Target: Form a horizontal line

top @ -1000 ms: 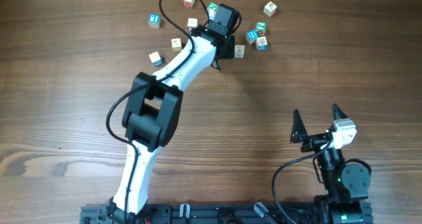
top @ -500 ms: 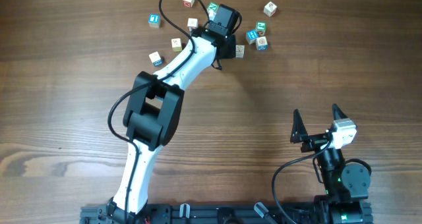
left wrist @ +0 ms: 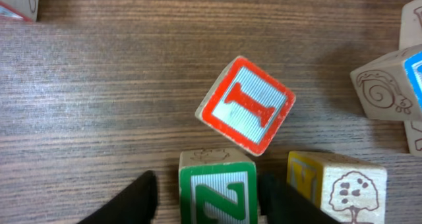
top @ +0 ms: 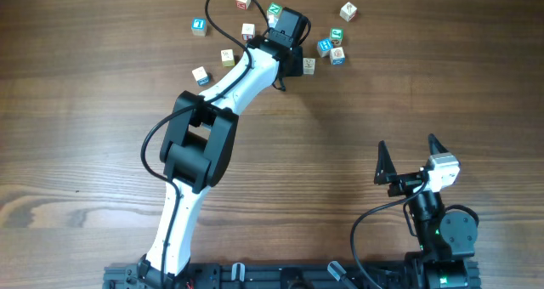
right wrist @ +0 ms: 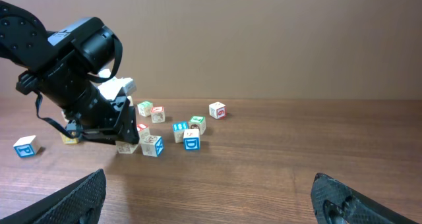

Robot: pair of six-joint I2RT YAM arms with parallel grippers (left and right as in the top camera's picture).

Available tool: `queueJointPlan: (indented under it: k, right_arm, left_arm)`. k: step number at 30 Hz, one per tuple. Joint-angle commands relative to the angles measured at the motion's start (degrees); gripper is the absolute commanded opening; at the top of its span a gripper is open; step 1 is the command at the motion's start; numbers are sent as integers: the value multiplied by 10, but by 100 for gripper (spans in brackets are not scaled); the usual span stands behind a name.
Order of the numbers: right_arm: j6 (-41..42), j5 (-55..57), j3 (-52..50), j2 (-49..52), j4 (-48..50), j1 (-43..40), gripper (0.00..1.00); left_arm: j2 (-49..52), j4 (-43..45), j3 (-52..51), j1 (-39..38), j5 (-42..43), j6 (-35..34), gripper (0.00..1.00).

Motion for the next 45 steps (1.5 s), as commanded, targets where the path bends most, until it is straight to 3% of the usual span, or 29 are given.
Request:
queueJointPlan:
  k: [1, 5, 12, 25, 32, 39, 45]
  right_arm:
    - [-5, -7, -1, -5, 3, -2, 100]
    - [-5, -7, -1, -5, 3, -2, 100]
    - [-5, -7, -1, -5, 3, -2, 100]
    - [-5, -7, -1, -5, 3, -2, 100]
    - [-5, -7, -1, -5, 3, -2, 100]
    - [-5, -7, -1, -5, 3, -2, 99]
    - [-5, -7, -1, -5, 3, -2, 100]
  left_arm:
    - [3, 9, -5, 4, -3, -3, 43]
    - [3, 5, -5, 4, -3, -3, 34]
    - [-42, -28, -5, 5, -3, -3, 30]
    - [-348, -371, -5, 47, -3, -3, 32]
    - [-394, -525, -9, 63, -3, -33, 32]
    - [-395, -512, -140, 63, -2, -79, 32]
    - [-395, -372, -299, 62, -1, -93, 32]
